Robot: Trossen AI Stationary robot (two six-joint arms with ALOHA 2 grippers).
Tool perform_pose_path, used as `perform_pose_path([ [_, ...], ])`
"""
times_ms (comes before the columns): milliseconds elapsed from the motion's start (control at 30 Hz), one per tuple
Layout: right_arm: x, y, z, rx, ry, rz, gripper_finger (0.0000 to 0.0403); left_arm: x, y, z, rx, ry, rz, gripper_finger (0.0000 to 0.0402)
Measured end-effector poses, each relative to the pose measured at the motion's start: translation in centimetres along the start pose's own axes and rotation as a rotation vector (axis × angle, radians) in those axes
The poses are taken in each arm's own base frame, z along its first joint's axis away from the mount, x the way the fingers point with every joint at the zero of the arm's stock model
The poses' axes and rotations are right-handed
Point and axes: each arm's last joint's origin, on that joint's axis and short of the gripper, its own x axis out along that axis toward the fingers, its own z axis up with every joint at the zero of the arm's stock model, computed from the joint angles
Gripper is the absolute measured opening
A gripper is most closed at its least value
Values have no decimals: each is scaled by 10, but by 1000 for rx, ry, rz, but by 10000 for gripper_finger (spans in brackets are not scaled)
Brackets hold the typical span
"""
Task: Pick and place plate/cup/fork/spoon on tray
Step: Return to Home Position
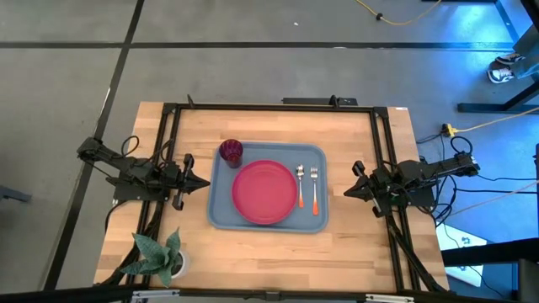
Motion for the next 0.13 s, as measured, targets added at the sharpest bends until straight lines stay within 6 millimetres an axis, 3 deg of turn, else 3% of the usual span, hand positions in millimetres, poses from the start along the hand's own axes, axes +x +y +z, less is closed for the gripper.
perform_pose_path([
  [133,0,0,0,0,0,0,7,0,0,0,0,0,0,0],
])
